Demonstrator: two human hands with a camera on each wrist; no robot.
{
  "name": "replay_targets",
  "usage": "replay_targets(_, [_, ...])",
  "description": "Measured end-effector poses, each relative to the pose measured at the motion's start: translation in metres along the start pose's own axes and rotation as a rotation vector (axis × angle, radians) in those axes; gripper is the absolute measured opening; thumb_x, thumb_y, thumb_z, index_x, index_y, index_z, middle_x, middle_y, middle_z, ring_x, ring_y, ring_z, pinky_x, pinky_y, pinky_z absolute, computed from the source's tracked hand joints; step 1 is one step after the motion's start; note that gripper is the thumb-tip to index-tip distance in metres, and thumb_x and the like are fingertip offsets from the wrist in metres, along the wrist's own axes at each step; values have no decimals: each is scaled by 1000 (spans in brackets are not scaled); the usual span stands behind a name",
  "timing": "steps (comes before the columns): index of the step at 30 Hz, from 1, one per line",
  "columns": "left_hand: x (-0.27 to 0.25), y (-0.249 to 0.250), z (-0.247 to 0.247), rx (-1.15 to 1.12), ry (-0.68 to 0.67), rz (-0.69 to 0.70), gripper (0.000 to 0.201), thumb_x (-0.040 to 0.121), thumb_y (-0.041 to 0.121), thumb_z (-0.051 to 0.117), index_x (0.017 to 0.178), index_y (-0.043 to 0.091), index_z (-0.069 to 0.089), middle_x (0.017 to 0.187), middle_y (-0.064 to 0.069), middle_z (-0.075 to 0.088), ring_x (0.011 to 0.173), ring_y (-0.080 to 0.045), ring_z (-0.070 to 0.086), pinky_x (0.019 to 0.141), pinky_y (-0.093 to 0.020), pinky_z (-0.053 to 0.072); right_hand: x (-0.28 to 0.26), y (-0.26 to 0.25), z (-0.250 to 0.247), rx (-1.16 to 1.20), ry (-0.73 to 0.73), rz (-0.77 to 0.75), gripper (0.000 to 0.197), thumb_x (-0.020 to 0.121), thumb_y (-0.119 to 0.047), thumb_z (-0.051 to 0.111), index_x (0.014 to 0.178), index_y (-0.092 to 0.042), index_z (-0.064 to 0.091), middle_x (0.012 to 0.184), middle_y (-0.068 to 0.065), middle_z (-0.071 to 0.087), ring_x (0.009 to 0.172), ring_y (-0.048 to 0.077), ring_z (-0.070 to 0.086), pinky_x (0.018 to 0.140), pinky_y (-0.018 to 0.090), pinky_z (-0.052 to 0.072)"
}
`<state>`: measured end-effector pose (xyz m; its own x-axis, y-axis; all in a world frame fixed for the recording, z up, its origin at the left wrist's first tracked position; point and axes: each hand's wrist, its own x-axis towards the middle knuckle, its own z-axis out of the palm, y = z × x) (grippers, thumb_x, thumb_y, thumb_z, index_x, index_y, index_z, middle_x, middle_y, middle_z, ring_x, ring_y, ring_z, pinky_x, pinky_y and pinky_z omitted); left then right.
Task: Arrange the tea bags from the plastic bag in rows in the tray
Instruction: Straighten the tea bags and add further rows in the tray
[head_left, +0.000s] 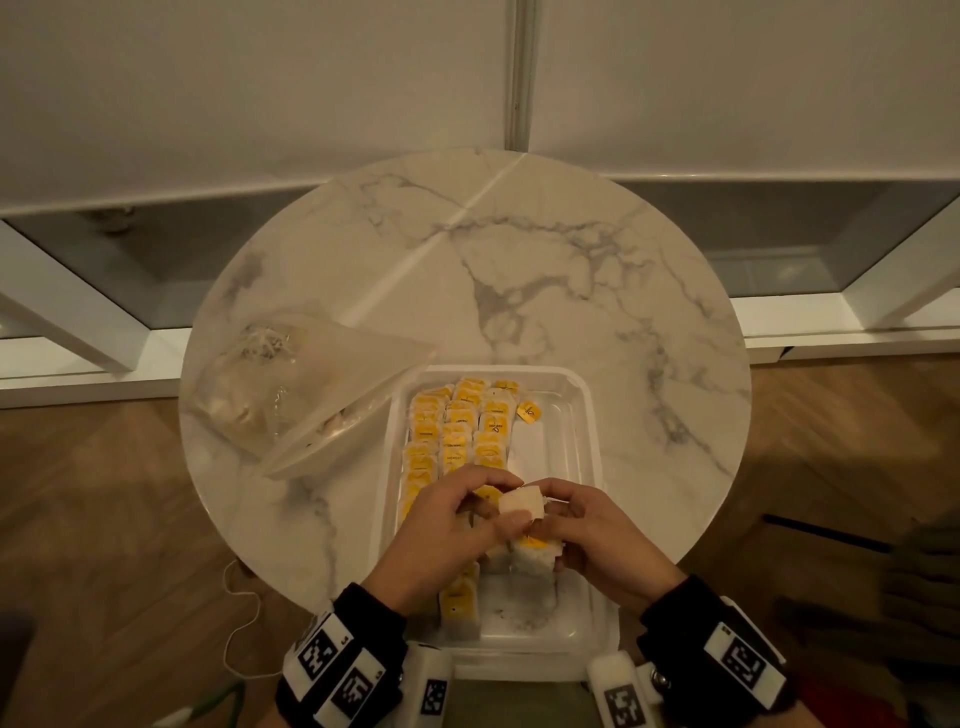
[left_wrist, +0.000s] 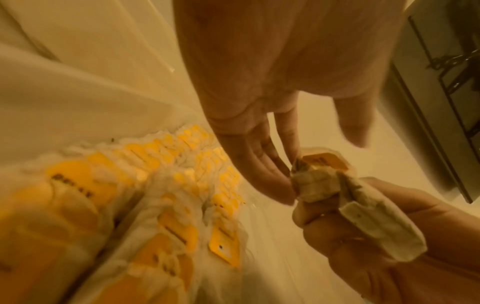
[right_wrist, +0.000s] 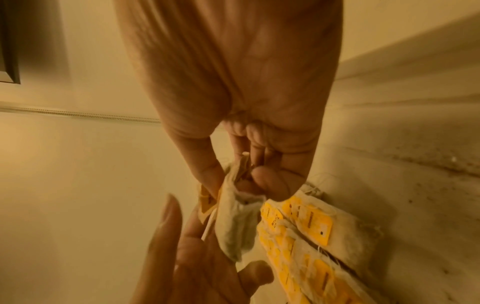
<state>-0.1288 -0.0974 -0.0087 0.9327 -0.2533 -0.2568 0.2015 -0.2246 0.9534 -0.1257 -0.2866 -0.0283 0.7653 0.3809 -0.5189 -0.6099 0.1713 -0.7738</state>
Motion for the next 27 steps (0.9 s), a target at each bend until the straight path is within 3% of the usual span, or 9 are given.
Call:
replay_targets(2, [-1, 0, -3, 136, -61, 75, 37, 77, 27, 84, 111, 31, 69, 109, 17, 63, 90, -9, 65, 76, -23, 56, 0, -1, -1, -11, 0, -6, 38, 75, -8, 71, 112, -1, 66, 86, 14, 67, 62, 16, 57, 46, 20, 43])
replay_targets(4, [-1, -1, -3, 200, -65, 127, 38, 75, 25, 85, 109, 31, 70, 110, 16, 63, 91, -10, 65, 80, -20, 54, -1, -1, -1, -27, 4, -5, 31, 82, 0, 71, 112, -2, 65, 88, 13, 68, 62, 14, 58, 45, 19, 43])
replay_targets(8, [2, 0, -4, 227, 34, 177, 7, 85, 20, 76, 82, 26, 74, 87, 8, 69, 81, -10, 64, 72, -23, 52, -2, 3, 1, -31, -25, 18, 33, 74, -11, 80, 105, -10, 69, 92, 17, 68, 66, 18, 59, 49, 21, 45])
replay_targets(10, [2, -1, -6, 239, 63, 179, 23, 89, 31, 67, 73, 15, 71, 74, 2, 67, 72, -15, 62, 70, -33, 52, -4, 5, 2, -34, -54, 33, 39, 67, -19, 83, 104, -13, 70, 96, 17, 70, 72, 23, 61, 53, 25, 46])
replay_targets(13, [3, -3, -9, 226, 110, 126, 30, 90, 34, 67, 72, 10, 69, 68, -2, 66, 68, -18, 65, 67, -40, 53, -9, 5, 4, -68, -72, 35, 38, 69, -15, 81, 105, -14, 69, 96, 14, 72, 78, 27, 61, 56, 26, 47])
replay_targets(16, [4, 1, -12, 196, 174, 109, 19, 90, 20, 71, 71, 20, 70, 67, 3, 68, 67, -16, 69, 62, -36, 55, -14, 4, 2, -136, -59, 29, 30, 78, -3, 76, 107, -10, 69, 87, 12, 67, 70, 19, 60, 50, 21, 47])
replay_targets(20, [4, 3, -21, 234, 218, 103, 8, 86, 18, 75, 80, 23, 76, 73, 7, 71, 67, -15, 68, 67, -30, 54, -23, 6, -4, -211, -31, 4, 28, 79, -6, 77, 106, -11, 70, 87, 17, 64, 74, 26, 58, 55, 25, 48])
replay_targets(23, [2, -3, -25, 376, 121, 90, 9, 84, 19, 76, 86, 27, 73, 78, 8, 71, 63, -11, 67, 68, -30, 55, -28, 7, -11, -256, 19, -45, 23, 84, 1, 72, 104, -9, 70, 79, 9, 66, 64, 18, 57, 50, 20, 47])
replay_targets(27, [-6, -13, -13, 719, -213, -26, 9, 85, 31, 70, 92, 34, 65, 89, 11, 70, 70, -4, 63, 75, -33, 54, -31, 11, -17, -237, 76, -85, 21, 83, 2, 71, 100, -11, 71, 75, 3, 67, 61, 13, 57, 50, 20, 47])
